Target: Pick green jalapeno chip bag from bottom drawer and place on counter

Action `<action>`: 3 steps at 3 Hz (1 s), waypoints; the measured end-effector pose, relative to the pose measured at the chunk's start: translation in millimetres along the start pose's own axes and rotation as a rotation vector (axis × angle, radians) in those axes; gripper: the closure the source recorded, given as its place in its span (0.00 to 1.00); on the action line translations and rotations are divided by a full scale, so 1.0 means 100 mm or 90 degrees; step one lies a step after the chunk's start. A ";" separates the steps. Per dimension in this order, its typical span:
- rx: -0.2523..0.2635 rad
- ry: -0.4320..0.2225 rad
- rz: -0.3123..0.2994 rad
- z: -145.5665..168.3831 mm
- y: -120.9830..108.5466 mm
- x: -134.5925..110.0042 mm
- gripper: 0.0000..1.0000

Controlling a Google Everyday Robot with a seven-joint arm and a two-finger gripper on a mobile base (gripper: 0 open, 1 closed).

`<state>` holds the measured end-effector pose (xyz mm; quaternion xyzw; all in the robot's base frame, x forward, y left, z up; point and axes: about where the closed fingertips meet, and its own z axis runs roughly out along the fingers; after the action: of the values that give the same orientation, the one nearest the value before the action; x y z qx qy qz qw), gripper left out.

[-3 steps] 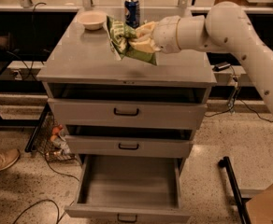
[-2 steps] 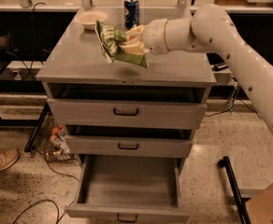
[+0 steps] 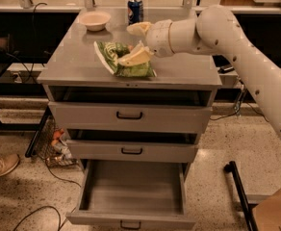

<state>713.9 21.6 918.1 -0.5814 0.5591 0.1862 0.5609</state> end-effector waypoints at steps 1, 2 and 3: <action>-0.001 0.000 0.000 0.01 0.01 0.00 0.00; 0.002 0.007 -0.002 -0.02 -0.01 0.01 0.00; 0.073 0.056 0.006 -0.56 -0.14 0.08 0.00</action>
Offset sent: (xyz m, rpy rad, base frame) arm 0.0004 -0.0161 0.0043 -0.0277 -0.0084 -0.0328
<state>705.4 -33.4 934.6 -0.5534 0.5957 0.1309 0.5672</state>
